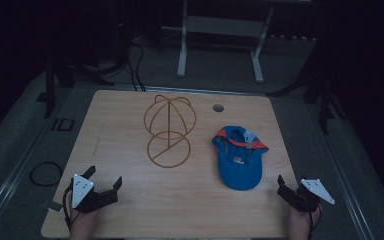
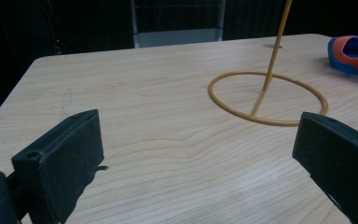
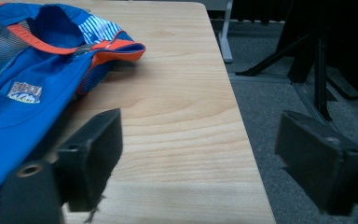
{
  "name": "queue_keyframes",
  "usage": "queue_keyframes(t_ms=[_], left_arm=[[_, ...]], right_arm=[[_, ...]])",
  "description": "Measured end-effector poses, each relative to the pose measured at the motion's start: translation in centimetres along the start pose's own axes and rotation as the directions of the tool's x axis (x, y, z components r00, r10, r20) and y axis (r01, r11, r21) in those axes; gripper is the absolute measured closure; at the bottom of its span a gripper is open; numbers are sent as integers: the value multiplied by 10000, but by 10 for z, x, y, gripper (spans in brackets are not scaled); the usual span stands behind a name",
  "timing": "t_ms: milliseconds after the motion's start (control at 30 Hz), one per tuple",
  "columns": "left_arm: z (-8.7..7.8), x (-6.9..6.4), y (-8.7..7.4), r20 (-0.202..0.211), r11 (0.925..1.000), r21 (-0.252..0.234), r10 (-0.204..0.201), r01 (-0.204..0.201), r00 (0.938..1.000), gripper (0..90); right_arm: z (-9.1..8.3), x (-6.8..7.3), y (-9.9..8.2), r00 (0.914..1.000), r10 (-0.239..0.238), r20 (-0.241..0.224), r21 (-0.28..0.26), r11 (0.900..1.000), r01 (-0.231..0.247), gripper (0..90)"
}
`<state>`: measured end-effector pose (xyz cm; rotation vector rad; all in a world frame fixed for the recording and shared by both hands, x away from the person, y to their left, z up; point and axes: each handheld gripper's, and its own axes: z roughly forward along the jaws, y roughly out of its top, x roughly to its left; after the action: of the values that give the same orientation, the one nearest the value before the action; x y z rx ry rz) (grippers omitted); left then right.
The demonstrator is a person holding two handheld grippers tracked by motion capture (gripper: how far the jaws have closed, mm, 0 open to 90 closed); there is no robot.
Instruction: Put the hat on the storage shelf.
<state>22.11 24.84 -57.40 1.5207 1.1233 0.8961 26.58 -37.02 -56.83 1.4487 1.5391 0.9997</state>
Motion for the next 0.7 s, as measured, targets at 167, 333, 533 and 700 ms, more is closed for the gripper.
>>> queue_keyframes(t_ms=[167, 333, 533, 700], left_arm=[[0, 1, 1, 231, 9998, 53, -213, 212, 9995, 22], [1, -1, 1, 190, 9999, 99, -45, 43, 9998, 22], [2, -5, 2, 338, 9999, 58, 124, -126, 9994, 22], [4, -7, 3, 1021, 9996, 279, 20, -49, 9948, 22]], right_arm=[[0, -2, 0, 9997, 238, 52, 67, 9997, -238, 178], [4, 0, 2, 9977, 231, -629, 618, 9979, -192, 177], [1, 8, 4, 9913, 122, -1311, 790, 9969, -18, 153], [-5, 17, 19, 9836, -170, -1795, 444, 9987, 253, 147]])
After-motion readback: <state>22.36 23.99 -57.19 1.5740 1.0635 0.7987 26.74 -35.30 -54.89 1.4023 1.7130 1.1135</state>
